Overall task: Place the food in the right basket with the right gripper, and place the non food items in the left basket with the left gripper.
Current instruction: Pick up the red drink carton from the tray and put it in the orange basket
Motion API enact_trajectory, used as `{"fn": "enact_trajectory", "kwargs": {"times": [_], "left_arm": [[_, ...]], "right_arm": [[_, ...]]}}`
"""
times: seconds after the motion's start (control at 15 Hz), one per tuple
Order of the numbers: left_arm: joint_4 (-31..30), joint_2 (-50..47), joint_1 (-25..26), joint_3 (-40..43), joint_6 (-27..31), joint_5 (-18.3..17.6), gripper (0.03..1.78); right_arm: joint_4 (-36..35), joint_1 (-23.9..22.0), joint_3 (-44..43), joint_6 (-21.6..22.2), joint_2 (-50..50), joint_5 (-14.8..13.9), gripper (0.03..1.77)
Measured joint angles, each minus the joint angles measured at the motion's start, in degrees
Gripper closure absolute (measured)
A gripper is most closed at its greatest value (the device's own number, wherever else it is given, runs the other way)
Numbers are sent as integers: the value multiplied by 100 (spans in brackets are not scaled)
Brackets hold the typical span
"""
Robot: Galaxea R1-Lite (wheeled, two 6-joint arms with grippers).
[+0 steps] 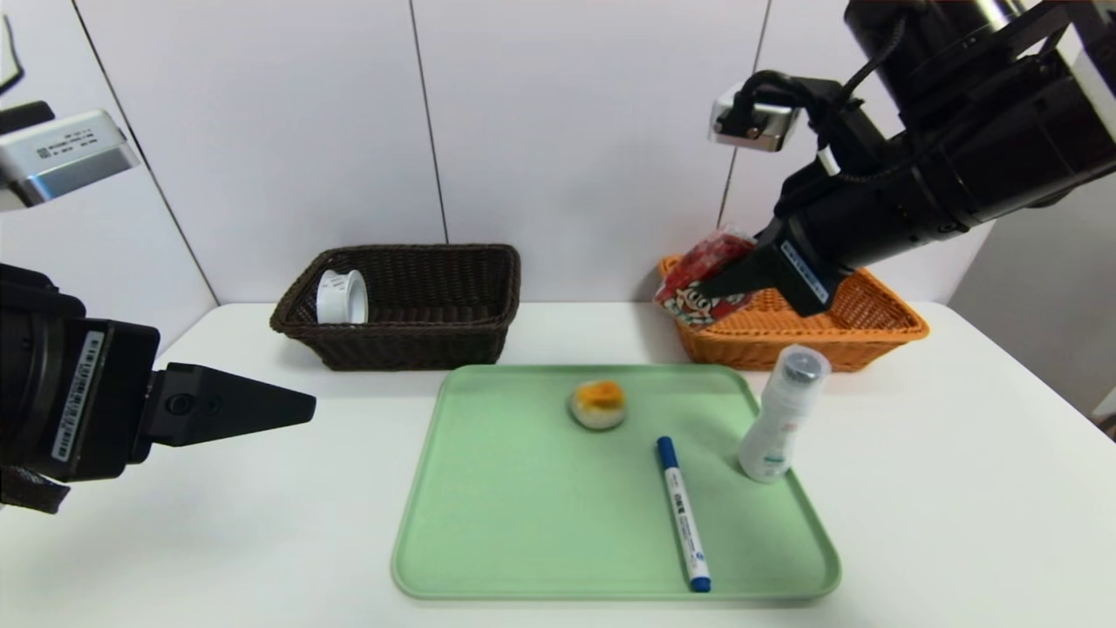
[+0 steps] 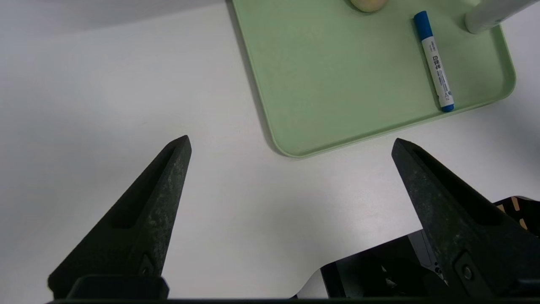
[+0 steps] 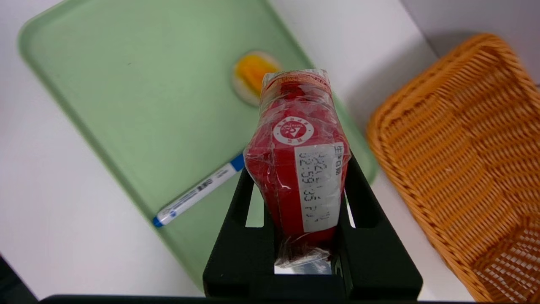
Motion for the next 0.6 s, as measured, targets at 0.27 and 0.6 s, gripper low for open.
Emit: {"fn": "enact_trajectory", "kwargs": {"times": [0.27, 0.6], "left_arm": [[0, -9, 0, 30, -7, -12, 12], [-155, -11, 0, 60, -7, -41, 12]], "right_arm": [[-122, -785, 0, 44, -72, 13, 143], [-651, -1469, 1, -33, 345, -39, 143]]}}
